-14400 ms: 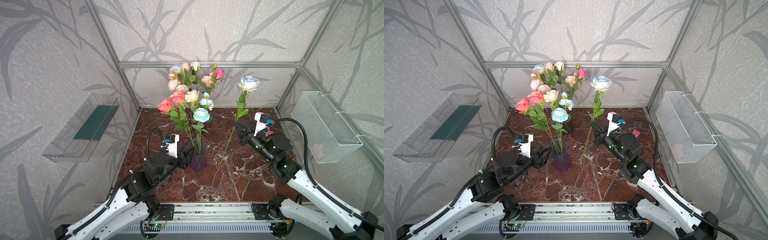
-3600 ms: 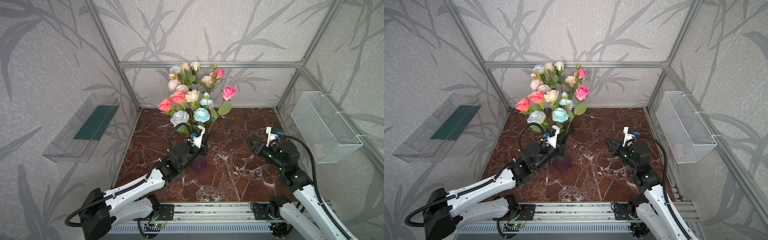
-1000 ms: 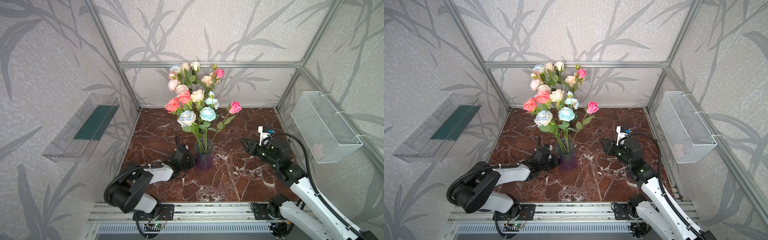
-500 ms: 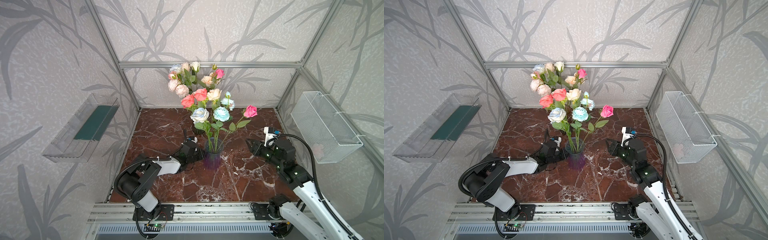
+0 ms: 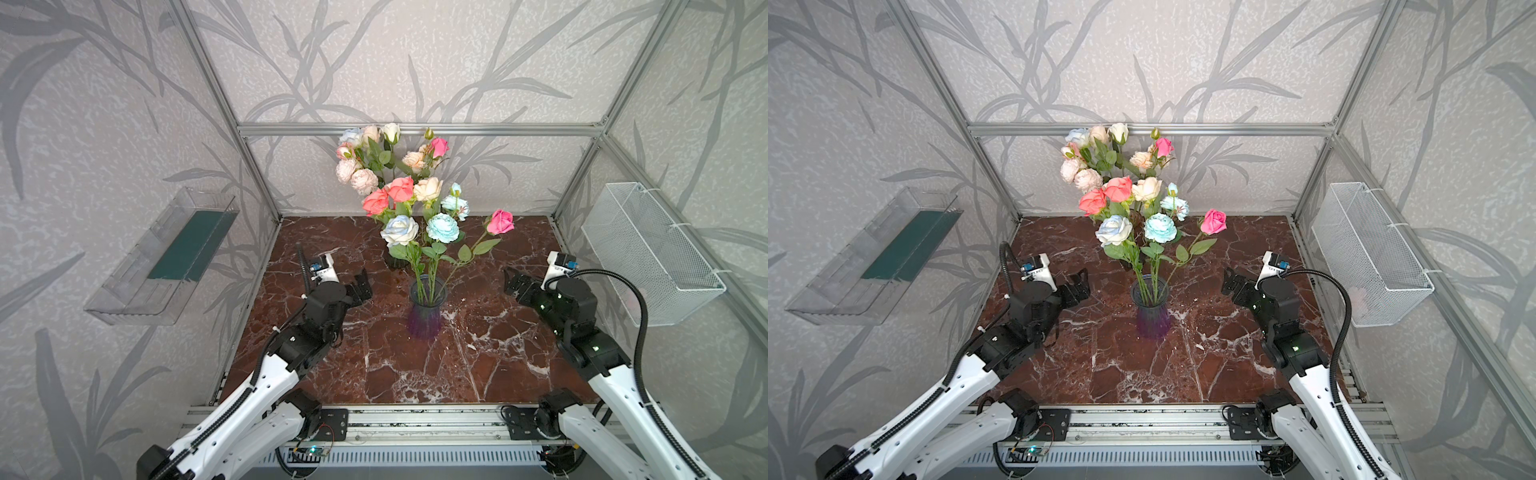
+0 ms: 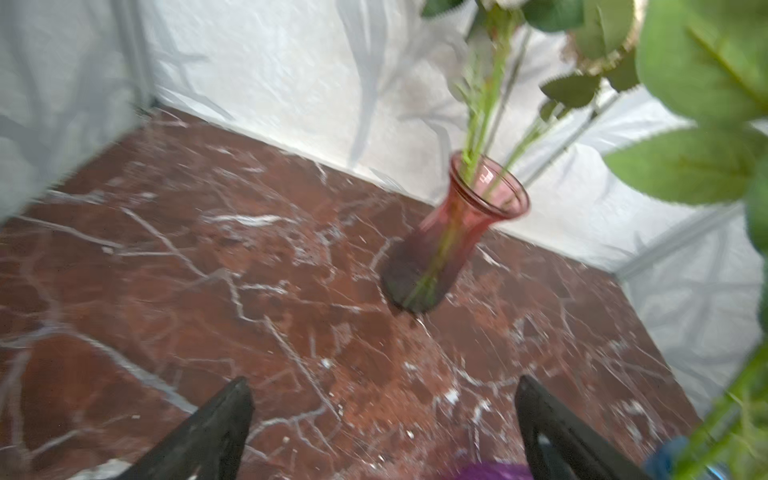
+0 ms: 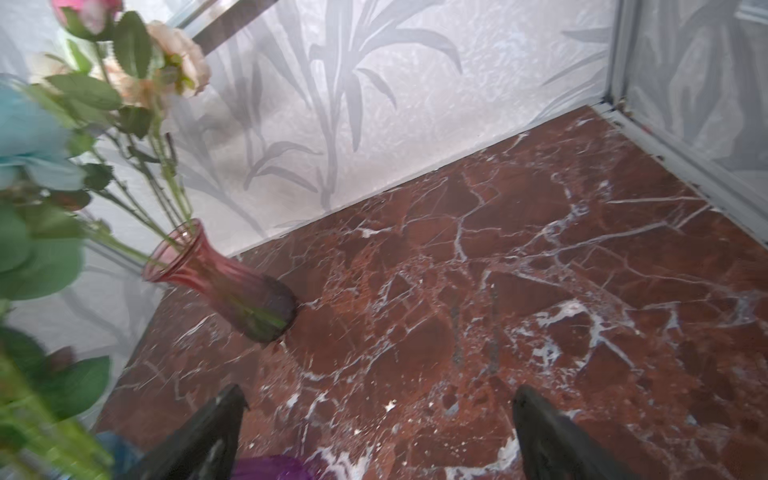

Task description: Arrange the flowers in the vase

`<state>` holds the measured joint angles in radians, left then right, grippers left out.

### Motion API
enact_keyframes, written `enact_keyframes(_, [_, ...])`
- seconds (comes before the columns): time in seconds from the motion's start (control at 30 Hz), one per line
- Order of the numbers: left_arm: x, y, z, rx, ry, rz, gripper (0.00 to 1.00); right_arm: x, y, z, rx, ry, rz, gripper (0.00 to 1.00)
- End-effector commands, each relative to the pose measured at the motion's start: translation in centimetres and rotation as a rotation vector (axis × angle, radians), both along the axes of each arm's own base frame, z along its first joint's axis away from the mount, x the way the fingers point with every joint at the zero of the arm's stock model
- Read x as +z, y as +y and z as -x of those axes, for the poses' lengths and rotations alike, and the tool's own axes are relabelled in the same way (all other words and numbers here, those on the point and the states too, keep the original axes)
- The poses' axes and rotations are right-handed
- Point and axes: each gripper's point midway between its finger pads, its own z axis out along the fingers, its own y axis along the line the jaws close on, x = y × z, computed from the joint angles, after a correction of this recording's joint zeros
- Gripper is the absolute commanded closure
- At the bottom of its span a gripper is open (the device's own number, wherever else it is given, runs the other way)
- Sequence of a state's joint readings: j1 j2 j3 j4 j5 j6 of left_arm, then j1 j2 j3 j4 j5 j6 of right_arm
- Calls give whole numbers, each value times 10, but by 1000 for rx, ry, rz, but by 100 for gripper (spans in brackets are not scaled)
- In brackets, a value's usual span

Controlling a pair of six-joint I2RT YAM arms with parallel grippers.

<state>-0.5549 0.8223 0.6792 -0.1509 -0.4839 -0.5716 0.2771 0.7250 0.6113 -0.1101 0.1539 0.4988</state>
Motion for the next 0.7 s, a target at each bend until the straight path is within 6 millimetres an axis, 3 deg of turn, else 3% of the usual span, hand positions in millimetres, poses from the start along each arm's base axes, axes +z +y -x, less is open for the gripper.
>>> enact_keyframes(0.0, [-15, 49, -2, 241, -20, -275, 1, 2, -10, -17, -39, -244, 191, 1])
enact_keyframes(0.07, [-18, 45, -14, 211, -135, -381, 1, 5, -18, -21, -77, -328, 304, 1])
enact_keyframes(0.13, [-21, 47, -21, 206, -300, -431, 1, -5, -15, -31, -33, -280, 450, 1])
enact_keyframes(0.2, [-38, 61, -29, 248, -279, -511, 1, -15, -11, -39, 6, -266, 534, 1])
enact_keyframes(0.3, [-77, 66, -58, 188, -153, -578, 1, -34, -5, -46, 62, -265, 617, 1])
enact_keyframes(0.4, [-67, 69, -69, 216, -175, -639, 1, -54, -9, -52, 71, -226, 625, 1])
enact_keyframes(0.5, [-73, 81, -81, 208, -142, -652, 1, -71, -15, -55, 67, -185, 632, 1])
enact_keyframes(0.67, [-77, 84, -73, 182, -124, -615, 1, -98, -16, -60, 101, -97, 603, 1])
